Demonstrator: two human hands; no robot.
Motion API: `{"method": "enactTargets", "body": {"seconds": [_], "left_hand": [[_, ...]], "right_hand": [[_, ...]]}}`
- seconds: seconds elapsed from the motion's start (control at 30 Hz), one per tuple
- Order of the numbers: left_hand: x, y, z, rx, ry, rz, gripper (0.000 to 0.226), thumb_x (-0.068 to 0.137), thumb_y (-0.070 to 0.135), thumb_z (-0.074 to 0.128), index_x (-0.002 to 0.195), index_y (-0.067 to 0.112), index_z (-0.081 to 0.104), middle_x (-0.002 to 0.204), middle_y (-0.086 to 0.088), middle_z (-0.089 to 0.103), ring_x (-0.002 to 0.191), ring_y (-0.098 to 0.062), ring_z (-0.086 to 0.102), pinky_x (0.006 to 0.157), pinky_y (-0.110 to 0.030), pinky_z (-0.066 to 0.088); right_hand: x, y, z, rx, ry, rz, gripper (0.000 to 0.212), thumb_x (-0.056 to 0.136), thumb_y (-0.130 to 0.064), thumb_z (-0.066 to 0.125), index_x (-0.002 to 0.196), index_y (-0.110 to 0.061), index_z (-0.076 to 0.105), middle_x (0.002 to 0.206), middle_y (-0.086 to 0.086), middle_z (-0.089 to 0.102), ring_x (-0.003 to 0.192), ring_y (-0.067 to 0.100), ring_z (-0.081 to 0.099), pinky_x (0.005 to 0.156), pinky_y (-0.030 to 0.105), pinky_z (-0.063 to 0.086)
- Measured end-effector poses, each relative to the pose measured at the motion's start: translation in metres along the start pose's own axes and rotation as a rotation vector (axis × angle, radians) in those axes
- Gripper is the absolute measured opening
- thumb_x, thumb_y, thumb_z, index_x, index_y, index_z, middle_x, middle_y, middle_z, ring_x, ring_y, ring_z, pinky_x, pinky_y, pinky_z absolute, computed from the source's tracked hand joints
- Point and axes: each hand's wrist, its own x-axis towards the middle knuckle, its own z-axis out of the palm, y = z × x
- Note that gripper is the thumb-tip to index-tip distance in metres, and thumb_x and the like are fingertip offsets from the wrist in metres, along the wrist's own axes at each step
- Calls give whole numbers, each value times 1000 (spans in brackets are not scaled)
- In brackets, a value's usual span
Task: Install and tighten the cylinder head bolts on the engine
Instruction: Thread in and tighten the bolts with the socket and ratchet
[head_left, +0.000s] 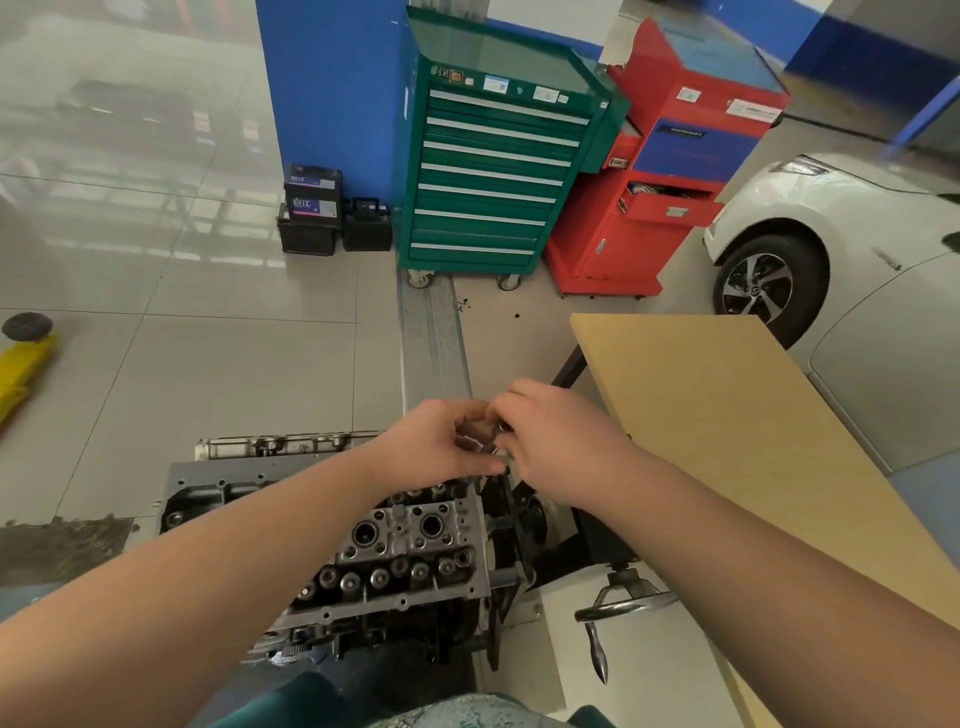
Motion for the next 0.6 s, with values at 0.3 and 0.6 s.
{"method": "enactTargets", "body": {"seconds": [0.3, 0.6], "left_hand": [[3, 0, 0, 97, -10, 11, 16, 89, 21, 84, 104, 23, 79, 96, 12, 79, 90, 0, 74, 89, -24, 59], [-3, -5, 8, 65, 77, -6, 18, 85, 29, 85, 97, 35, 73, 87, 21, 75, 80, 2, 69, 73, -13, 53]], "right_hand": [[-2, -1, -3, 29, -48, 7, 25, 99, -36, 63, 120, -25, 58, 110, -4, 57, 100, 22, 60, 74, 35, 49], [-2, 1, -3, -1, -25, 42, 39, 95, -56, 61, 117, -24, 59, 104, -2, 63, 94, 23, 62, 71, 39, 54]]}}
